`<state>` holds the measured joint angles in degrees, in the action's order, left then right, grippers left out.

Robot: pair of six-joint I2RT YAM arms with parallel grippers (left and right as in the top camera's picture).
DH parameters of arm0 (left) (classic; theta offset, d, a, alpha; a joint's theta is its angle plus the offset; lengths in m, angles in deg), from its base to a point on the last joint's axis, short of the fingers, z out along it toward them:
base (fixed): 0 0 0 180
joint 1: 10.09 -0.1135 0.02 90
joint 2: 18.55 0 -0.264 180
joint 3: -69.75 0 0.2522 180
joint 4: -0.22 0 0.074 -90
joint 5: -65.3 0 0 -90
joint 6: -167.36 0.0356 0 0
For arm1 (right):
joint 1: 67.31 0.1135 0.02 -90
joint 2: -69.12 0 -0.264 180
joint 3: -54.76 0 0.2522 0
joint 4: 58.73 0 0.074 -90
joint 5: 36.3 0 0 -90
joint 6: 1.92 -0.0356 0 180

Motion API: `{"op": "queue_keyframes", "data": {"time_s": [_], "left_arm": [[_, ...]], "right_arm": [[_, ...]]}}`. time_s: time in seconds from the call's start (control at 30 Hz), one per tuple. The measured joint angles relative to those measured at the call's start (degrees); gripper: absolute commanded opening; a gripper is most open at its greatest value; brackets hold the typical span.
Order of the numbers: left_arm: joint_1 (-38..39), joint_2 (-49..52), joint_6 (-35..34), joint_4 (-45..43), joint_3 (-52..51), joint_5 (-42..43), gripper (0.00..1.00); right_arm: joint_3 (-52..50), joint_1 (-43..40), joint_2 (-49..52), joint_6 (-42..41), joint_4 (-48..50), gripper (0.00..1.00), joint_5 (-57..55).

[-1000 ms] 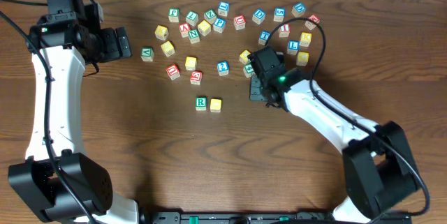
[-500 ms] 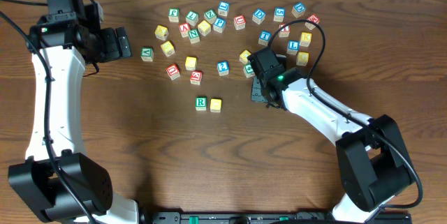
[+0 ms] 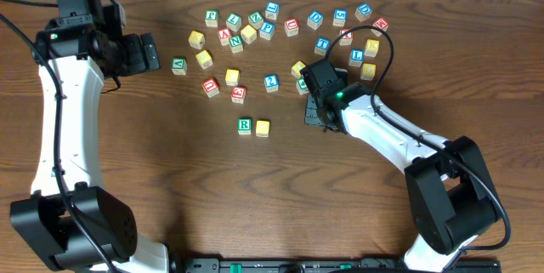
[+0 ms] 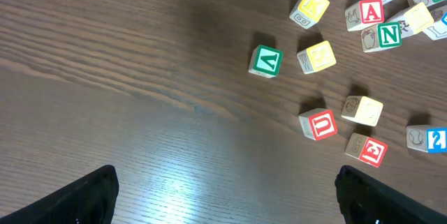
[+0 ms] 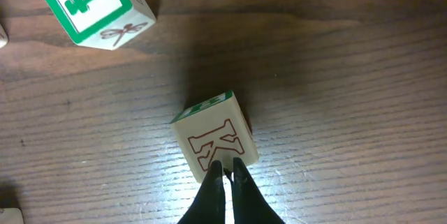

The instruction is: Spell out ROBOT

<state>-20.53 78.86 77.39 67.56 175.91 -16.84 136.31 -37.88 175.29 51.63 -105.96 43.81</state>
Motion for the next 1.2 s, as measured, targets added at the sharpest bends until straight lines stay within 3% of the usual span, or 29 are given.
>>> {"op": "queue_keyframes", "data": {"time_s": [0.63,0.83,1.2], "left_arm": [[0.00,0.00,0.00,0.02,0.00,0.00,0.98],[0.00,0.00,0.00,0.00,0.00,0.00,0.98],[-0.02,0.00,0.00,0.02,0.00,0.00,0.98]], "right_arm": [[-0.02,0.00,-0.24,-1.14,-3.32,0.01,1.33],[0.15,-0.37,-4.28,-6.01,-2.36,0.01,1.33],[0.15,-0.87,-0.37,-10.62,0.48,0.01,1.38]]}}
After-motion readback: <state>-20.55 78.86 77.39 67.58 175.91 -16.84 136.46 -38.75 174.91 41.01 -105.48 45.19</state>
